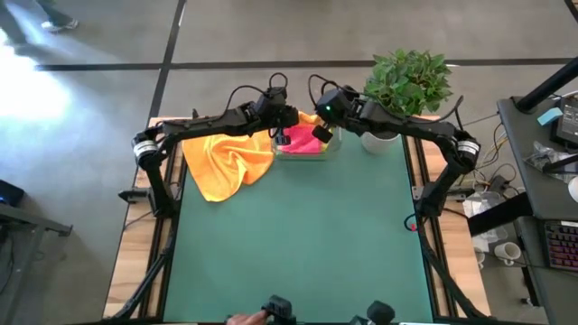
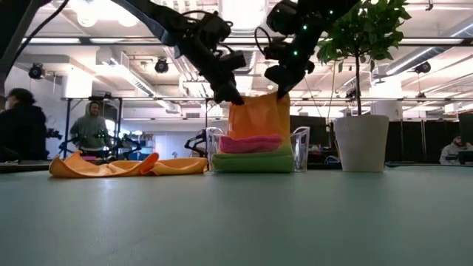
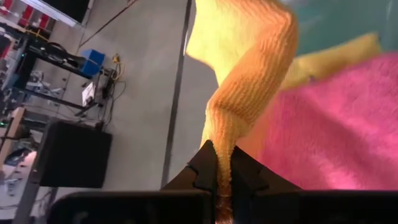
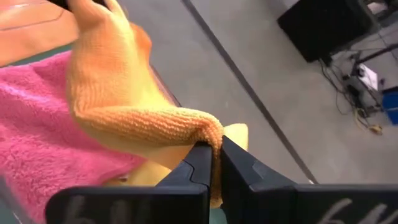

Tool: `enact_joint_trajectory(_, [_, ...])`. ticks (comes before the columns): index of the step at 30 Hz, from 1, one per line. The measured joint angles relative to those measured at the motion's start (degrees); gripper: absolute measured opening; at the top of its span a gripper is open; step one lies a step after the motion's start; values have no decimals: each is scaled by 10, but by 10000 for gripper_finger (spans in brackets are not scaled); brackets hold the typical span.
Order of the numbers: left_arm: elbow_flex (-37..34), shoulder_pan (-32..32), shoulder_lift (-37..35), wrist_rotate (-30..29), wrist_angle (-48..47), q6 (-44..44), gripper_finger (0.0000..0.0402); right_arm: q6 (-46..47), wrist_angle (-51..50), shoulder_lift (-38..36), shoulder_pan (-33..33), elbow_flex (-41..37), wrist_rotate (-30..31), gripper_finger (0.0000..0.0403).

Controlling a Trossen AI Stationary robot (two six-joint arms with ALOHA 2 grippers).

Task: Fold microfiber towels
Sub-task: Put the folded orange towel into the transparent bin

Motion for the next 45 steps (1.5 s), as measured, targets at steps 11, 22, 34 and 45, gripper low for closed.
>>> enact_joint_trajectory(11, [-2,21,20,6,-1,56,0,-51,24,26,-13,0,-37,8])
enact_joint_trajectory(22, [-10,22,11,9,-23,75,0,-105,2,19,-16,-8,-36,8])
enact_joint_trajectory(34, [-11,31,21,-14,52,109,0,-126,34,22,-16,-27,25,8])
enact_joint_trajectory(45, [-18,28,14,-34,18,103,0,-114,36,19,-11,-49,11,8])
